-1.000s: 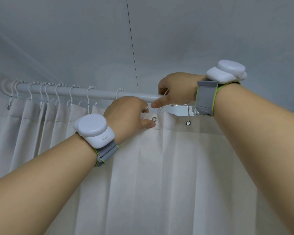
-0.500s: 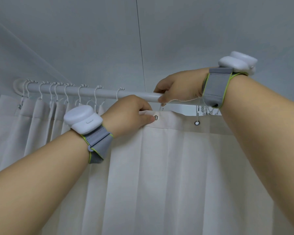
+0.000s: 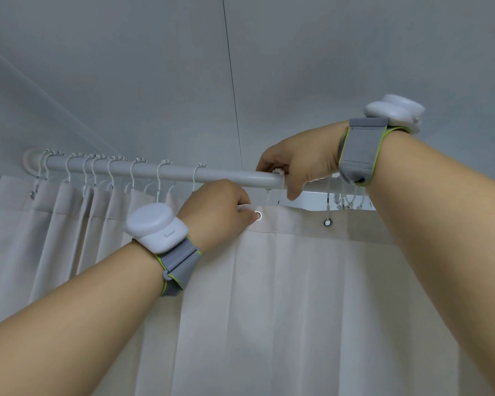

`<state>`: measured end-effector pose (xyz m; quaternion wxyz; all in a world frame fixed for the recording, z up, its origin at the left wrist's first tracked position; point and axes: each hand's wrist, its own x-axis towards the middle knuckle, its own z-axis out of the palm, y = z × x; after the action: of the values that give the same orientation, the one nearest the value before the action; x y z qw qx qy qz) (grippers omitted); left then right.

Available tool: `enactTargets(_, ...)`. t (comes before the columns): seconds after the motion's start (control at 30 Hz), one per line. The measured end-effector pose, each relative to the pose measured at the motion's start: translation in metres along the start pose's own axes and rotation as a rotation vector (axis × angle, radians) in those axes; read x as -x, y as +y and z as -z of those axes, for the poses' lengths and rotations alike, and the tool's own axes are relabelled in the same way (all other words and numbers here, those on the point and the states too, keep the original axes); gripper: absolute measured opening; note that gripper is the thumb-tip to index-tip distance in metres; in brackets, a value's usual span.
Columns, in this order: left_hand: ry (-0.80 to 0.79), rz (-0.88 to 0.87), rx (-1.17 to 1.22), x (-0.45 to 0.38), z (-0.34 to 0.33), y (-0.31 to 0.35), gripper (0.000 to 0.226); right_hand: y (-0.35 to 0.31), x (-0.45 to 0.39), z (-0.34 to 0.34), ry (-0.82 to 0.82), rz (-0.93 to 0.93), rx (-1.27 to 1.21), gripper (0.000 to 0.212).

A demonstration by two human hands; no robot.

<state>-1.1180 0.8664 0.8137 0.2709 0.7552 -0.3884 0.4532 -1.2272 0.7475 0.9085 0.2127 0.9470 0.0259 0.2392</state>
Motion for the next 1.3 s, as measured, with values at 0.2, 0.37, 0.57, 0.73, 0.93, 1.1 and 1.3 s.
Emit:
enactTargets(0.2,0.020,-0.010,-0.037,-0.003,-0.004,0.001,0.037,-0.002,-0.005,0.002,0.059,0.018,-0.026,0.041)
enactTargets(0.37,0.033,-0.012,-0.027,-0.003,-0.005,-0.002,0.037,0.006,-0.007,0.001,0.032,0.016,-0.091,0.047)
enactTargets(0.57,0.052,-0.039,-0.014,-0.003,-0.006,0.001,0.038,0.000,-0.011,0.010,-0.075,0.003,0.069,0.056)
enactTargets(0.73,0.050,-0.008,-0.033,-0.002,-0.006,0.006,0.037,0.002,-0.014,0.008,-0.016,-0.002,-0.043,0.047)
enactTargets(0.93,0.055,0.005,-0.006,-0.001,-0.007,0.008,0.039,0.005,-0.013,0.002,0.039,-0.014,-0.118,0.047)
enactTargets(1.1,0.051,-0.010,-0.011,0.000,-0.006,0.010,0.037,-0.005,-0.007,0.010,-0.083,-0.018,0.038,0.058)
enactTargets(1.3,0.057,0.015,-0.001,0.002,-0.007,0.013,0.042,-0.006,-0.006,0.008,0.076,-0.023,-0.026,0.046)
